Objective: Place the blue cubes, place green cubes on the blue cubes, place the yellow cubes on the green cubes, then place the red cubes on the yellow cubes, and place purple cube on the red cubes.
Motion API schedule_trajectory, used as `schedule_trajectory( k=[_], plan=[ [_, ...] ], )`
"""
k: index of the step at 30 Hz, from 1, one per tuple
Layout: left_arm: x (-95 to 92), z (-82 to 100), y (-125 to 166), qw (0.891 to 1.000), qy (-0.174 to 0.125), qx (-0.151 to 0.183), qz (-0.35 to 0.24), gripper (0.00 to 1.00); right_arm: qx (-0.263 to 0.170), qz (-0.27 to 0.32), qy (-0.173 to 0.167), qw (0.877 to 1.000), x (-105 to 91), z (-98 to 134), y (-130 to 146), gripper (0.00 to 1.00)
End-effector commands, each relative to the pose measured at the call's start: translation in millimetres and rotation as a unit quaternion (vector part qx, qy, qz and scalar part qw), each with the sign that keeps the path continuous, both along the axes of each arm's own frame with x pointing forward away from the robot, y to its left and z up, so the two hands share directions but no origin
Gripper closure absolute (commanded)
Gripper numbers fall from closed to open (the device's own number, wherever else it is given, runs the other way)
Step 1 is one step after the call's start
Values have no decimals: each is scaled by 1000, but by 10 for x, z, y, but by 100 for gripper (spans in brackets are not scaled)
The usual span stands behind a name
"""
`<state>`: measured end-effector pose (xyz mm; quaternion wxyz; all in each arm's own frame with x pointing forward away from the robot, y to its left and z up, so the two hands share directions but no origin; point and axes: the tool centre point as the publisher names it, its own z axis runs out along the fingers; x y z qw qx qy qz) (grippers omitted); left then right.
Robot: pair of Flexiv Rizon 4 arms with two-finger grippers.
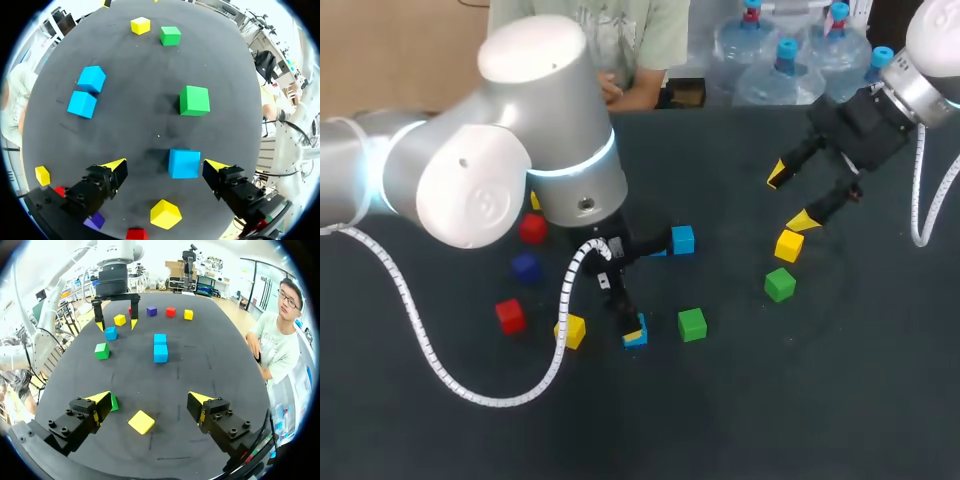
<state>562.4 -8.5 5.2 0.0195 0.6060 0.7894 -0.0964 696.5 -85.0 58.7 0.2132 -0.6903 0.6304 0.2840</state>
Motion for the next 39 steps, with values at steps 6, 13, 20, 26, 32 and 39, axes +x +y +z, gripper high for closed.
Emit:
schedule_trajectory(
  k=[6,13,20,26,32,39],
  plan=[
    [19,-28,-58,1000,0,13,-12,0,1,0,0,1000,-2,-2,-1,0],
    [6,-69,-56,1000,4,16,-10,0,1,0,0,1000,-2,-2,-1,0],
    [64,-53,19,1000,1,20,1,0,1,0,0,1000,-2,-2,-1,0],
    [94,-46,20,1000,-3,24,-2,0,1,0,0,1000,-2,-2,-1,0],
    [59,-74,-18,1000,0,24,-8,0,1,0,0,1000,-2,-2,-1,0],
    [15,-105,-36,1000,8,18,-20,15,1,0,0,1000,-2,-2,-1,0]
  ],
)
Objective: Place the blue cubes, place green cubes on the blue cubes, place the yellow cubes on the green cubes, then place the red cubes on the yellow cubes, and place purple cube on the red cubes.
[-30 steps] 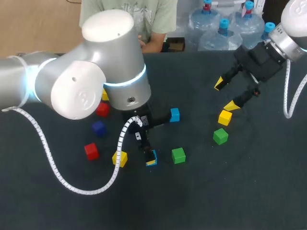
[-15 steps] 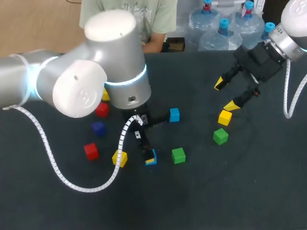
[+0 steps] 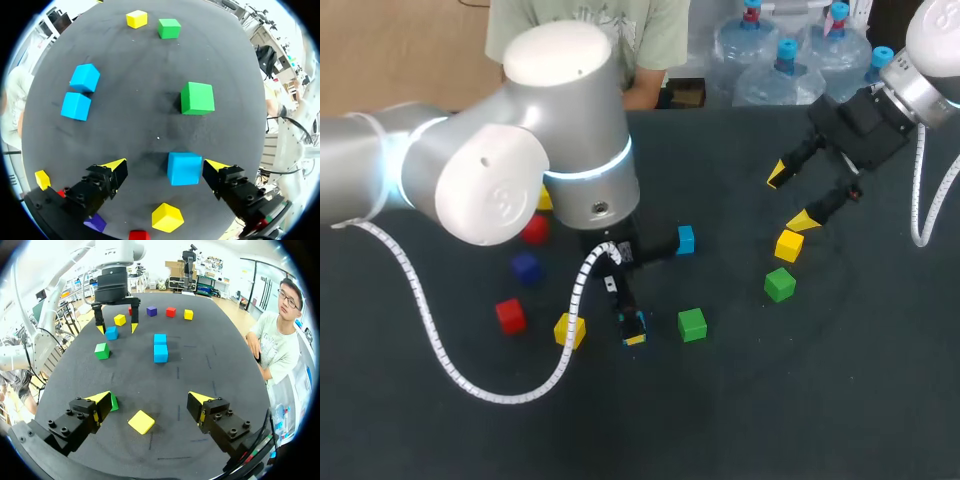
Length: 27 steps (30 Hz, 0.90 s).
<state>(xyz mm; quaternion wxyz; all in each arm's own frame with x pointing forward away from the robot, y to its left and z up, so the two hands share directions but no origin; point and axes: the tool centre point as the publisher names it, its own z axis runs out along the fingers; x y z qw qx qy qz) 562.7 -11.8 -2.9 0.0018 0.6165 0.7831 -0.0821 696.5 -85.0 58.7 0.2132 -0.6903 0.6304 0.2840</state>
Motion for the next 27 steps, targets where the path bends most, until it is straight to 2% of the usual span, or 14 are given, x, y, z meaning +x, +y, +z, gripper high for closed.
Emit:
schedule_trajectory(
  k=[1,2,13,17,22,27],
  plan=[
    [10,-24,-4,1000,3,-3,-6,69,1,0,-1,1000,-2,-2,-1,0],
    [3,-26,-4,1000,4,-10,-11,100,1,0,-1,1000,-2,-2,-1,0],
    [2,-42,11,1000,4,1,-7,100,1,0,-1,1000,-2,-2,-1,0],
    [37,5,6,1000,7,9,-8,100,1,0,-1,1000,-2,-2,-1,0],
    [181,157,76,1000,-2,4,11,100,1,0,-1,1000,-2,-2,-1,0],
    [427,341,251,999,-24,-3,36,100,1,0,-1,1000,-2,-2,-1,0]
  ],
)
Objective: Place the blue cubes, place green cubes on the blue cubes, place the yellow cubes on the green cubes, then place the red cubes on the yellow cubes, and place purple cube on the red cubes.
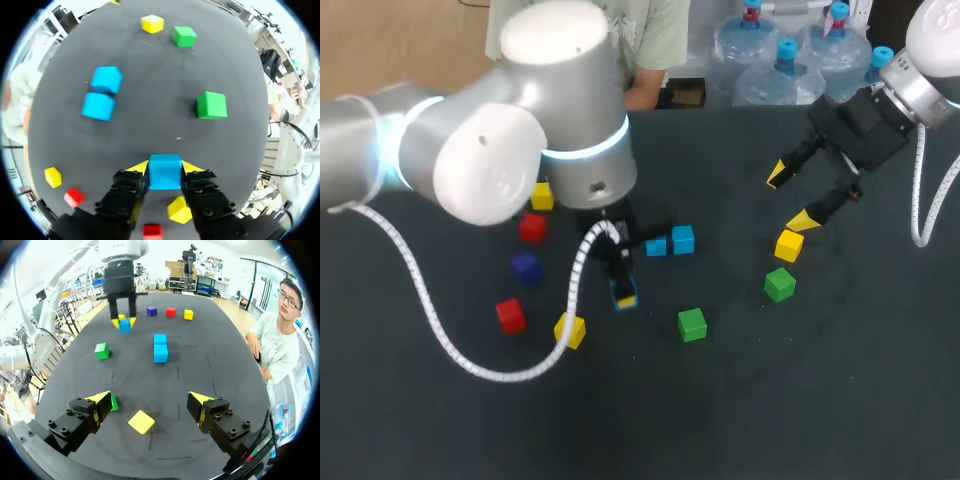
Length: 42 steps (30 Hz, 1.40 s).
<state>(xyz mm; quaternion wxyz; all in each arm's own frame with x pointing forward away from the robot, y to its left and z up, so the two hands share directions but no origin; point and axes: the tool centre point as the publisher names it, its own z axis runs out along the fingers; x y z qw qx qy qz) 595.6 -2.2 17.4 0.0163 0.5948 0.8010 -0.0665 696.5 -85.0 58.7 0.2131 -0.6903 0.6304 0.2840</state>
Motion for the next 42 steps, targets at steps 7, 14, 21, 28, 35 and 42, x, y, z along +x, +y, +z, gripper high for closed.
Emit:
schedule_trajectory(
  k=[7,14,21,28,35,42],
  plan=[
    [407,275,364,1000,-17,-1,12,100,1,0,-1,1000,-2,-2,0,0],
    [624,354,347,1000,-18,-7,-2,100,1,0,-1,1000,-2,-2,0,0],
    [672,383,347,999,-26,-25,13,100,1,0,-1,1000,-2,-2,0,0],
    [672,383,347,999,-26,-25,13,100,1,0,-1,1000,-2,-2,0,0],
    [672,383,347,999,-26,-25,13,100,1,0,-1,1000,-2,-2,0,0],
    [884,272,179,999,0,-9,-44,100,1,0,-1,1000,-2,-2,0,0]
  ],
)
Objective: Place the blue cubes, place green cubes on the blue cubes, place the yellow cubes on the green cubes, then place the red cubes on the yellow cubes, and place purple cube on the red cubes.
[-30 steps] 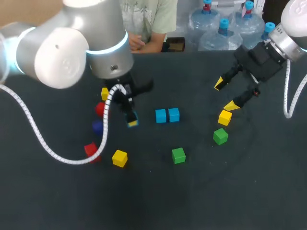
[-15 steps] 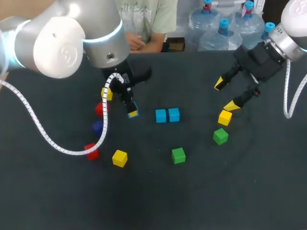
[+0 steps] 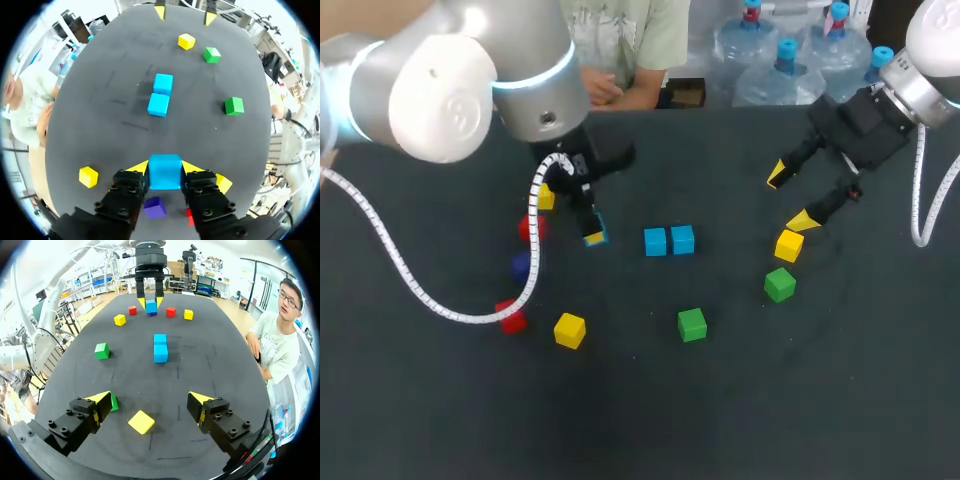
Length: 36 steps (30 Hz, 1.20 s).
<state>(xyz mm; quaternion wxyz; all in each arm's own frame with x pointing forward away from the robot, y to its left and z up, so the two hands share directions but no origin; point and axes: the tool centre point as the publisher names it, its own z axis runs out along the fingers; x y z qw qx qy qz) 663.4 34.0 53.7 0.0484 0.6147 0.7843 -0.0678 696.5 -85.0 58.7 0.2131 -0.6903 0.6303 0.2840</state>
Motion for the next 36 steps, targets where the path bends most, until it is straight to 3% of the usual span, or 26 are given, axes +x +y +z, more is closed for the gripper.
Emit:
schedule_trajectory(
  k=[1,8,14,26,36],
  plan=[
    [223,-118,-228,999,28,17,-25,100,1,0,-1,1000,-2,-2,-1,0],
    [362,-244,-394,997,44,36,-55,100,1,0,-1,1000,-2,-2,-1,0],
    [368,-323,-433,996,54,48,-58,100,1,0,-1,1000,-2,-2,-1,0],
    [232,-464,-324,996,60,48,-42,100,1,0,-1,1000,-2,-2,-1,0],
    [293,-594,-348,997,54,29,-53,100,1,0,-1,1000,-2,-2,-1,0]
  ],
)
